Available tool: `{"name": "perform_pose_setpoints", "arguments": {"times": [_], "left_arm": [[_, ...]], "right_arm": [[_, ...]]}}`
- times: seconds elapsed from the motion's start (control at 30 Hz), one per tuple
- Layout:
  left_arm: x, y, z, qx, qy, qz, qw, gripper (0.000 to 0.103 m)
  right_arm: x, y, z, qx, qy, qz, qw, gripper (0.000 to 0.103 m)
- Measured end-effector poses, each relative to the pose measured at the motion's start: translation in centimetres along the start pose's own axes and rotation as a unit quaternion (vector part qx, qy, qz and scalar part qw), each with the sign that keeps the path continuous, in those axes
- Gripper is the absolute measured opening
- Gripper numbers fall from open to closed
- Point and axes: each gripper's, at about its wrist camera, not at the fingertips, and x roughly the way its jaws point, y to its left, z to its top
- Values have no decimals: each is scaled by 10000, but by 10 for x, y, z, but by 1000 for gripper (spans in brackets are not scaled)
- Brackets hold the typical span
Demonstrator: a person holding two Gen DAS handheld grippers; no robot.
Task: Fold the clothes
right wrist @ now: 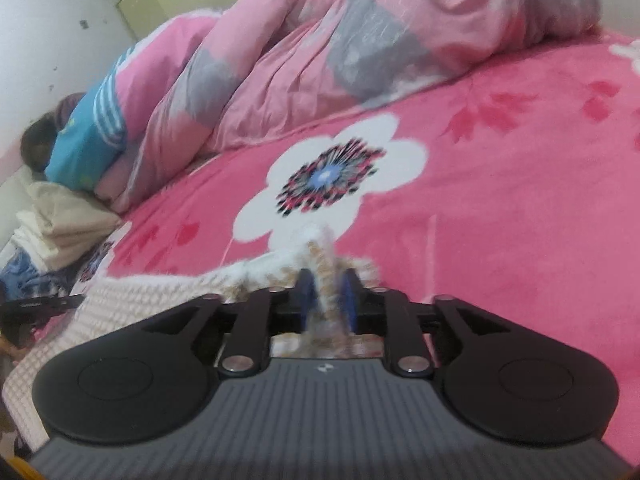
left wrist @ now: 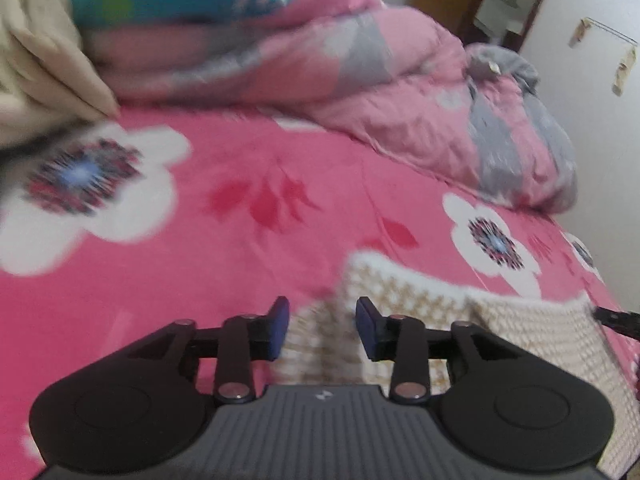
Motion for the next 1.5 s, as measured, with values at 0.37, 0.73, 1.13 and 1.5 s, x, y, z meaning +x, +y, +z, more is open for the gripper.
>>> {"name": "perform_pose_setpoints", "arguments": {"times": [0.37, 0.73, 1.13, 1.5], "left_arm": [[-102, -64, -19, 416, -489, -719, 9953, 37], [-175, -10, -108, -698, -727, -1111, 9887, 62], [-163, -18, -134, 1143, -401, -1754, 9770, 86], [-116, 23, -130, 435, -49, -2929, 9552, 65]], "right_arm": [[-66, 39, 2, -776, -311, -131, 9964, 19], [-83, 91, -31, -958, 219, 909, 9910, 21], [-53, 202, -76, -1742, 1293, 1695, 9614, 21], [-45, 196, -96, -1098, 1510, 1228, 9747, 22]]}}
